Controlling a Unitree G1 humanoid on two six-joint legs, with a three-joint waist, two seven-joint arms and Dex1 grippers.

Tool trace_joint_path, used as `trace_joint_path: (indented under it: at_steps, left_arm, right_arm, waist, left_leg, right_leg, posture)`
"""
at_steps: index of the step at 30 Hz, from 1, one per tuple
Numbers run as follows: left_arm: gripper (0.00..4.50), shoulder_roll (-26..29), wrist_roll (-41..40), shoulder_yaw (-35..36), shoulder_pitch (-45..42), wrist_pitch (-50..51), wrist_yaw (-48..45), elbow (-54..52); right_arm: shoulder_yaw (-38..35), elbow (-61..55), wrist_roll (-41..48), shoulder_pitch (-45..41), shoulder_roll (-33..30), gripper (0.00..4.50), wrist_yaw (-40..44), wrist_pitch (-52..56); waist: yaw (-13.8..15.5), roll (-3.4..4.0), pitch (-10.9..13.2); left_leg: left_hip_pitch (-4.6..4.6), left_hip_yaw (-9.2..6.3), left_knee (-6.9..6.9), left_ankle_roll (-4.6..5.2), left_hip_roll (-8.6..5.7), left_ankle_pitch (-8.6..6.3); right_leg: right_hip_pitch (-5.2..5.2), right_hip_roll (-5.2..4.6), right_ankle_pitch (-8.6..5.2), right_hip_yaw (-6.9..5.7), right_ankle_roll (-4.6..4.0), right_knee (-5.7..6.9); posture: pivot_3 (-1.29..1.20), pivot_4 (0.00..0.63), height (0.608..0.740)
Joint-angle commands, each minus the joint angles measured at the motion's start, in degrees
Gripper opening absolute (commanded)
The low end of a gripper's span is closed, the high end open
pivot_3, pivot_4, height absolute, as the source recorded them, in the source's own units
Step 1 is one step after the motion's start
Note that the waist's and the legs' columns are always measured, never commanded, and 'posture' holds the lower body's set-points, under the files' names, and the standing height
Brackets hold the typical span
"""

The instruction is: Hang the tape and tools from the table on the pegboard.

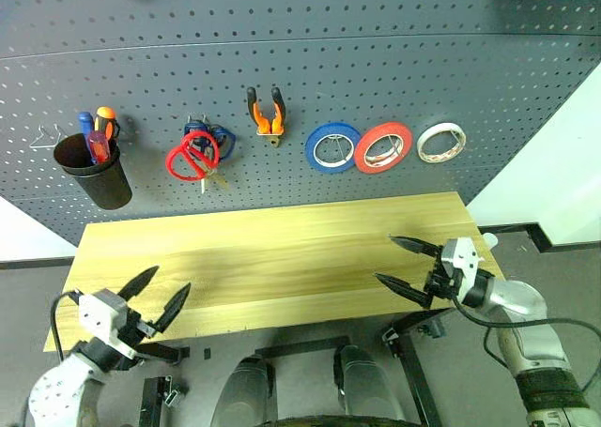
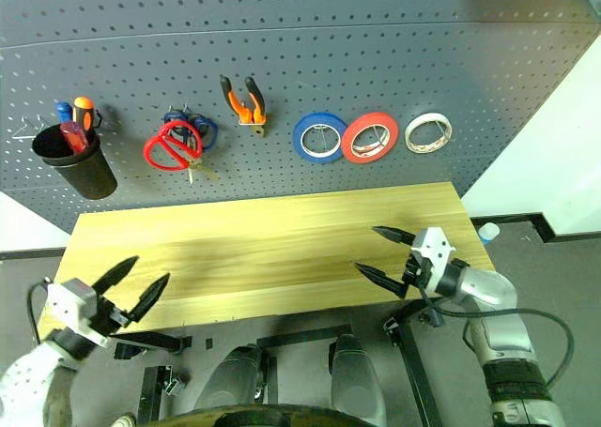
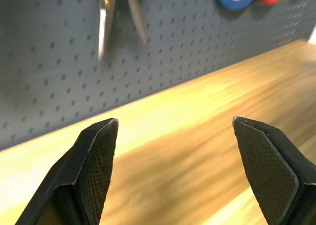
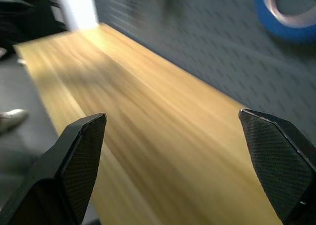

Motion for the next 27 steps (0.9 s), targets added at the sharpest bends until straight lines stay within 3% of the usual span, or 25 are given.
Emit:
trace_joint_path:
  at_steps: [1, 10, 27]
  left_arm:
    - [3.86, -1.5, 2.4, -0.7, 1.8, -8.1, 1.3, 5.3]
    - [3.86, -1.5, 3.1, -3.3, 1.1, -14.4, 2.6, 13.0]
    - [3.86, -1.6, 2.4, -7.8, -1.9, -13.3, 4.7, 13.5]
  right_arm:
    - [-1.9, 3.7, -1.2, 0.6, -0.6, 4.5, -0.3, -4.7]
    - [-0.7, 9.5, -3.6, -2.0, 0.5, 4.5, -1.3, -8.7]
    - [0.1, 11.2, -5.6, -2.7, 1.6, 4.5, -5.3, -11.1]
  waist:
    - [-0.1, 0.03, -0.2]
    - [-0.7, 0.4, -1.3]
    - [-1.2, 0.92, -3.9]
  left_leg:
    - [0.0, 0.0, 0.0, 0.0, 0.0, -0.01]
    - [-0.03, -0.01, 0.05, 0.0, -0.01, -0.02]
    - [0.03, -0.02, 0.0, 0.02, -0.02, -0.04]
  right_leg:
    - [0.04, 0.0, 0.0, 0.0, 0.0, -0.08]
    - [0.11, 0.0, -0.01, 0.0, 0.02, -0.4]
    - [0.27, 0.03, -0.01, 0.0, 0.04, -0.39]
  posture:
    - [-0.01, 0.101, 0.74]
    - [-0.01, 0.076, 0.74]
    - [-0.04, 0.025, 0.74]
